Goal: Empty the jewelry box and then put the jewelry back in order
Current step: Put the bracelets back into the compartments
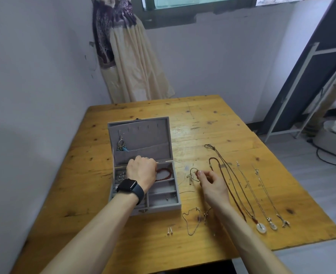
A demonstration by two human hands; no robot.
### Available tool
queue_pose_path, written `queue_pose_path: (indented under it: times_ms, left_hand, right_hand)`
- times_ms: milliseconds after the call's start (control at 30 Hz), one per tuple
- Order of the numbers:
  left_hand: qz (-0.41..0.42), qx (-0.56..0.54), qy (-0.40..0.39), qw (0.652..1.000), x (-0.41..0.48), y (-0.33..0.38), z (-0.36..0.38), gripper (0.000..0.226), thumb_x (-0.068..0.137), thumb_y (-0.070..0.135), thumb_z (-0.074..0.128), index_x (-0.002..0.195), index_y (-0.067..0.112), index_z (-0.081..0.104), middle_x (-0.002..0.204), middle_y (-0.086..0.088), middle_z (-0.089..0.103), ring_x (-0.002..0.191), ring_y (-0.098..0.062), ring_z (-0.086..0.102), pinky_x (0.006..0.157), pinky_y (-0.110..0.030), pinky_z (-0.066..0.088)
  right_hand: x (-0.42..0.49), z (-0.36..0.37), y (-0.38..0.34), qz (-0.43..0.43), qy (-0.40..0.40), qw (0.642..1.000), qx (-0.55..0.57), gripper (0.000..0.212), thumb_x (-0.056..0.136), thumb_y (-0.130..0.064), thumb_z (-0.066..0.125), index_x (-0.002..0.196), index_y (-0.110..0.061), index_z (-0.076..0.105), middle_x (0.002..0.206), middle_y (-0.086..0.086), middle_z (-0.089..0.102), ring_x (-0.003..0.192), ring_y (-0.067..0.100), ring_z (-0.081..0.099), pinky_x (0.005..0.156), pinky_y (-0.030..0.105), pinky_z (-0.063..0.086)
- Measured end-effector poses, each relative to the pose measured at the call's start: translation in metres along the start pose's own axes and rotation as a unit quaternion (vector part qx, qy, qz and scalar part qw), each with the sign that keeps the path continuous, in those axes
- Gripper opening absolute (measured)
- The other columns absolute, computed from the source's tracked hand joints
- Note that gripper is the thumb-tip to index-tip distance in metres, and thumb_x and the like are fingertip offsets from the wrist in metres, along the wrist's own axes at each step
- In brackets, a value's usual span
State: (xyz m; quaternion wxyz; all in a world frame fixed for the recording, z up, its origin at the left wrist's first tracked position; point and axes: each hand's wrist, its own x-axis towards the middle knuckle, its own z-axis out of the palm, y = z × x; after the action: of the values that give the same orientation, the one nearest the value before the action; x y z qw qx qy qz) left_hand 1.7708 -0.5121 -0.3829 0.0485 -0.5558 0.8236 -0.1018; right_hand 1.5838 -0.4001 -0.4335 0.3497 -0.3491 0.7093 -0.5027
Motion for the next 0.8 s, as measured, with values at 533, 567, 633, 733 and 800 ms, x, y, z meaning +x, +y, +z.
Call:
queue_pose_path:
  times_ms: [533, 567, 633, 733, 800]
  left_hand:
    - [-0.117, -0.398, 0.109, 0.903, -0.090, -0.063, 0.053, 0.062, 0.101, 0.038, 0.050, 0.156, 0.023, 0.026, 0.161, 0.003, 0.027, 0.145, -0.019, 0.028, 0.114, -0.034, 0.032]
    - [-0.105, -0.407, 0.097, 0.902, -0.094, -0.063, 0.059, 0.065, 0.101, 0.040, 0.046, 0.158, 0.024, 0.019, 0.164, 0.006, 0.018, 0.147, -0.016, 0.024, 0.111, -0.028, 0.029]
    - [-0.081, -0.406, 0.102, 0.905, -0.101, -0.061, 0.067, 0.066, 0.102, 0.046, 0.038, 0.159, 0.026, 0.013, 0.165, 0.013, 0.007, 0.148, -0.011, 0.020, 0.112, -0.026, 0.029]
    - [-0.083, -0.375, 0.134, 0.914, -0.108, -0.059, 0.077, 0.066, 0.098, 0.049, 0.028, 0.158, 0.024, 0.018, 0.165, 0.013, 0.009, 0.144, -0.011, 0.032, 0.106, -0.027, 0.042]
    - [-0.083, -0.361, 0.147, 0.917, -0.109, -0.059, 0.078, 0.064, 0.099, 0.048, 0.026, 0.158, 0.022, 0.020, 0.165, 0.011, 0.010, 0.142, -0.013, 0.036, 0.104, -0.029, 0.045]
  right_hand:
    - [-0.003, 0.033, -0.053, -0.088, -0.044, 0.995, -0.029, 0.011, 0.101, -0.034, 0.055, 0.099, -0.030, 0.065, 0.094, -0.007, 0.071, 0.089, 0.010, 0.065, 0.077, 0.029, 0.053]
    - [-0.003, 0.040, -0.058, -0.091, -0.057, 0.993, -0.042, 0.012, 0.101, -0.033, 0.055, 0.098, -0.029, 0.066, 0.094, -0.007, 0.071, 0.090, 0.009, 0.065, 0.079, 0.029, 0.054]
    - [-0.001, 0.053, -0.064, -0.087, -0.086, 0.991, -0.061, 0.015, 0.101, -0.033, 0.055, 0.098, -0.027, 0.068, 0.094, -0.007, 0.071, 0.092, 0.010, 0.065, 0.082, 0.030, 0.054]
    - [0.001, 0.071, -0.067, -0.080, -0.116, 0.985, -0.103, 0.021, 0.100, -0.035, 0.057, 0.106, -0.020, 0.071, 0.094, -0.006, 0.072, 0.093, 0.012, 0.066, 0.086, 0.034, 0.055]
    - [0.004, 0.079, -0.066, -0.075, -0.124, 0.981, -0.126, 0.023, 0.100, -0.035, 0.057, 0.109, -0.019, 0.071, 0.095, -0.006, 0.072, 0.093, 0.011, 0.066, 0.088, 0.035, 0.056]
